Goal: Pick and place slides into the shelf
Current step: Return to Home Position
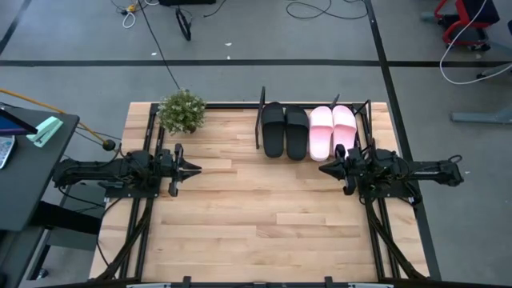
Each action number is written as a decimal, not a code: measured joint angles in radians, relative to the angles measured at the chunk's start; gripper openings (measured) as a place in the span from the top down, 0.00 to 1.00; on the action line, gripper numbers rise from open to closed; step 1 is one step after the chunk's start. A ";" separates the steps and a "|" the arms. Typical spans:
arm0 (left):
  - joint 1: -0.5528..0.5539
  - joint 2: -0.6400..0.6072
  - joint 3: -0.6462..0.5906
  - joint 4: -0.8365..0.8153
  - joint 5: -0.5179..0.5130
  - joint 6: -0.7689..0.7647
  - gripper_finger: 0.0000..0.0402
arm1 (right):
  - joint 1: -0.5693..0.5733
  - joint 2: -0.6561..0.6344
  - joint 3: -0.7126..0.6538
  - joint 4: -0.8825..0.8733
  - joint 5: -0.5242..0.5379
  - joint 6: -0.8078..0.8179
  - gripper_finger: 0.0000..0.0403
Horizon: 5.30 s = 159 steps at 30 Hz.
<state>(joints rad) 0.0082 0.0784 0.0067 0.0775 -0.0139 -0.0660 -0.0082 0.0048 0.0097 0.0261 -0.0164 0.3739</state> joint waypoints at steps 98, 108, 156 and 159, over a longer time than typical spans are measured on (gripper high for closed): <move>0.000 0.000 0.000 0.000 0.000 0.000 0.86 | 0.011 0.001 0.000 -0.003 0.001 -0.238 0.95; 0.000 0.000 0.000 0.000 0.000 0.000 0.83 | 0.011 0.001 0.000 -0.003 0.001 -0.238 0.96; 0.000 0.000 0.000 0.000 0.000 0.000 0.83 | 0.011 0.001 0.000 -0.003 0.001 -0.238 0.96; 0.000 0.000 0.000 0.000 0.000 0.000 0.83 | 0.011 0.001 0.000 -0.003 0.001 -0.238 0.96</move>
